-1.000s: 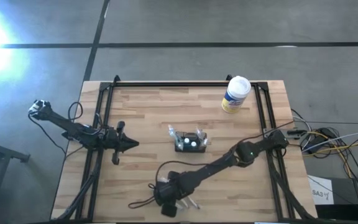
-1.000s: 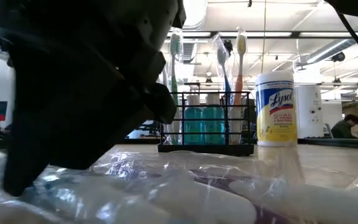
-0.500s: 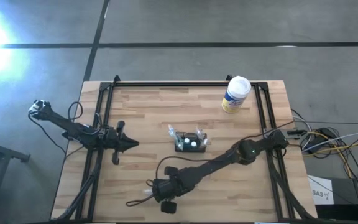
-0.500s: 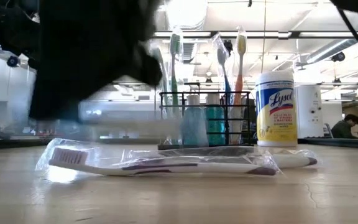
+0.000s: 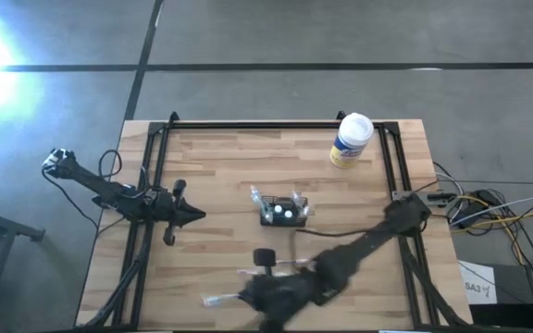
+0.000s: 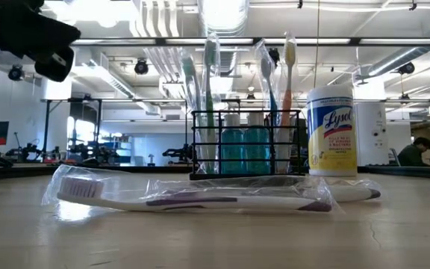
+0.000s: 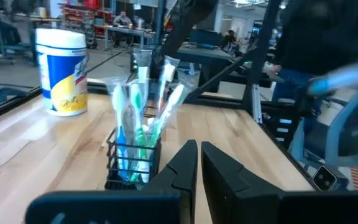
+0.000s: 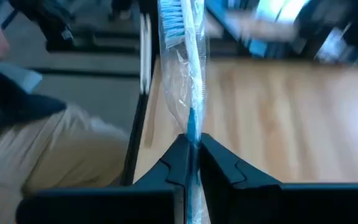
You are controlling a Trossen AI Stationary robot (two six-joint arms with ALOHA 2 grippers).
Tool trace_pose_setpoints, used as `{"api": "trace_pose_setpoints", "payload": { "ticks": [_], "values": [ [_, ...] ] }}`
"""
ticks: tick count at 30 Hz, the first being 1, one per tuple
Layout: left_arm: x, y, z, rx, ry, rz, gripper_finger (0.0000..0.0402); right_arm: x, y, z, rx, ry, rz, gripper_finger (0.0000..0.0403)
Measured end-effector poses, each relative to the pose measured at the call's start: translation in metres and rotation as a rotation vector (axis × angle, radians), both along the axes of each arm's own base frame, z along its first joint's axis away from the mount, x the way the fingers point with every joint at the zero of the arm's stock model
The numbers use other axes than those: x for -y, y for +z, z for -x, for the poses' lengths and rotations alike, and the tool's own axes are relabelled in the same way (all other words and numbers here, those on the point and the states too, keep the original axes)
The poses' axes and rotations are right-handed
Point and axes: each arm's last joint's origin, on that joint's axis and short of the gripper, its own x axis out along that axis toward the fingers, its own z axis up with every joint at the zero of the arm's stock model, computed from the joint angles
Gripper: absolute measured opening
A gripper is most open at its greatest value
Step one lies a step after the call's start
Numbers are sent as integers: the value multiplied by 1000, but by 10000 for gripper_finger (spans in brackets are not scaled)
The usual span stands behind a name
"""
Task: Pick & Place toothbrushing station
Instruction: Put the blue toothbrush into the black mesh organizer
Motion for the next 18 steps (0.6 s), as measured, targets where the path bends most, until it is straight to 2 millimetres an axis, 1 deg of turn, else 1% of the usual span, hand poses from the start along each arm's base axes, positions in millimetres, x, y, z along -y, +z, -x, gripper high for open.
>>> {"api": "trace_pose_setpoints", "payload": {
  "ticks": [1, 4, 6, 7, 8, 10, 12, 13, 14, 16, 18],
  "values": [
    [1, 0, 0, 0, -22, -6, 26, -4, 11, 9, 39, 3, 33, 19],
    [4, -1, 0, 8, -123, -36, 26, -14, 35, 30, 147, 31, 135, 19],
    [5, -3, 1, 18, -165, -42, 26, -22, 40, 38, 194, 69, 189, 19],
    [5, -4, 1, 27, -178, -42, 26, -24, 38, 39, 205, 83, 203, 19],
    [5, -4, 1, 38, -182, -42, 26, -26, 31, 38, 206, 90, 210, 19],
    [5, -3, 1, 50, -183, -43, 26, -28, 14, 35, 186, 93, 219, 19],
    [5, -1, 1, 72, -183, -42, 26, -26, -6, 30, 162, 82, 234, 19],
    [5, 0, 1, 81, -183, -42, 26, -25, -12, 29, 166, 76, 235, 20],
    [5, 1, 1, 87, -185, -46, 26, -23, -16, 27, 186, 71, 226, 20],
    [5, 1, 1, 93, -190, -47, 26, -18, -17, 24, 265, 78, 195, 20],
    [5, 1, 1, 93, -190, -48, 26, -10, -19, 22, 354, 152, 118, 20]
  ]
}}
